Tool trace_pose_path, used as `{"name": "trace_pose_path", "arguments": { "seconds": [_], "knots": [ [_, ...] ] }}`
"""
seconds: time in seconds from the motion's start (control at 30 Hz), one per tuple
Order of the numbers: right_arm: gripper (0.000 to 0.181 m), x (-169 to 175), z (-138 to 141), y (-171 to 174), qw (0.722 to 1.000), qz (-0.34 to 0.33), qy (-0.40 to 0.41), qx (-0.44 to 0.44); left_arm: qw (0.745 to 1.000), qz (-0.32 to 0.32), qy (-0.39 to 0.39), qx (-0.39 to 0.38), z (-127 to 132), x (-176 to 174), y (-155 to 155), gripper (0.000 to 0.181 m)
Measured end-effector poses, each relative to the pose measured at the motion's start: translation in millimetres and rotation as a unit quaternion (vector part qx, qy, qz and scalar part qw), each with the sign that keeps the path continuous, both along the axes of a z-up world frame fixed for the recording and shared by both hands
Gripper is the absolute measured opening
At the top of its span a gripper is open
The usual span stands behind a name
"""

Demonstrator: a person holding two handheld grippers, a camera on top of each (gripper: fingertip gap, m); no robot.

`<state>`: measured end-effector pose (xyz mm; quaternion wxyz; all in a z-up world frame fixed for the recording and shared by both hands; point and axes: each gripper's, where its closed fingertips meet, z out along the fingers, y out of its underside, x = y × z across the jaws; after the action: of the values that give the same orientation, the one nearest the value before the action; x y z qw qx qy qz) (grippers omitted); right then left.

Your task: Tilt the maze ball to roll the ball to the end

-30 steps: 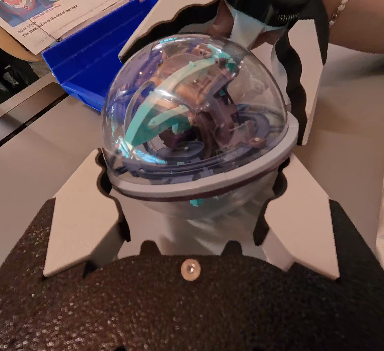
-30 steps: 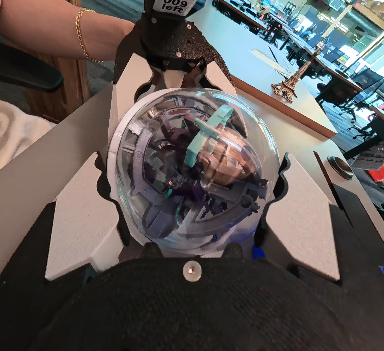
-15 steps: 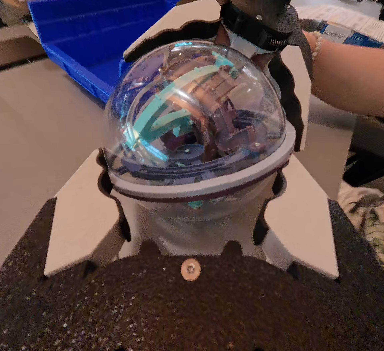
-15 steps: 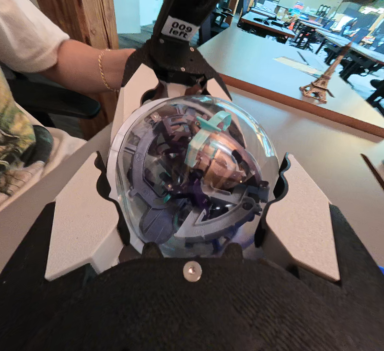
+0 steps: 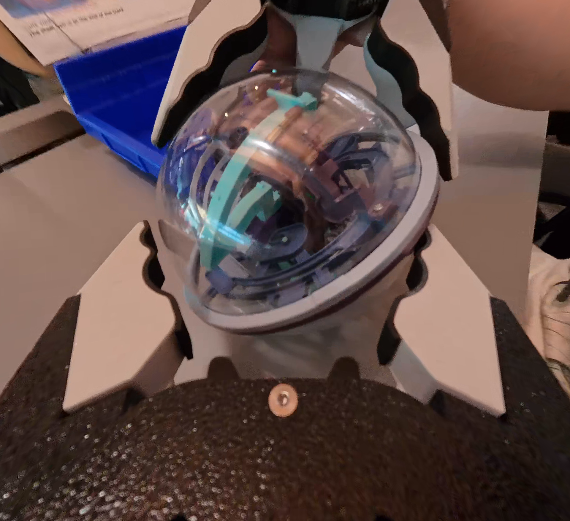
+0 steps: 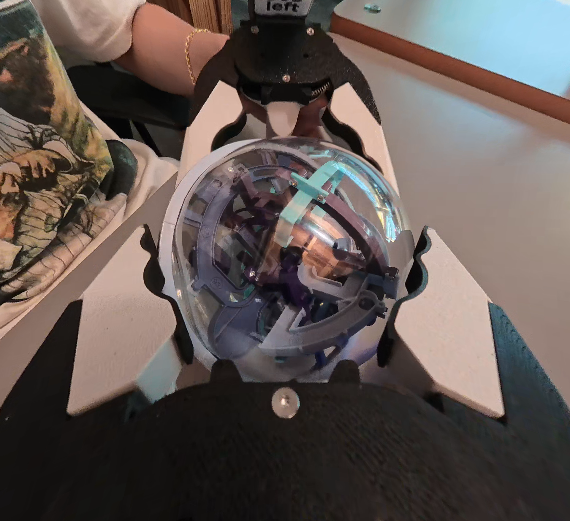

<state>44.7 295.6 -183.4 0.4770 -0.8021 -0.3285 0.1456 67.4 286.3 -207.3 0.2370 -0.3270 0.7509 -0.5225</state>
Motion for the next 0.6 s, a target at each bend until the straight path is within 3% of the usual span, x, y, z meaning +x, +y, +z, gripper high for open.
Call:
{"name": "trace_pose_path", "arguments": {
  "seconds": [0.33,0.6],
  "knots": [
    [0.157,-3.7,1.3,6.3,1.0,-0.01,-0.001,-0.016,0.999,0.022,0.042,0.0,-2.6,-3.1,1.8,0.156],
    [0.15,3.2,-3.8,-4.0,0.995,-0.047,-0.086,0.008,0.998,0.031,0.049,0.007,-2.7,-3.8,-0.9,0.153]
  ]
}}
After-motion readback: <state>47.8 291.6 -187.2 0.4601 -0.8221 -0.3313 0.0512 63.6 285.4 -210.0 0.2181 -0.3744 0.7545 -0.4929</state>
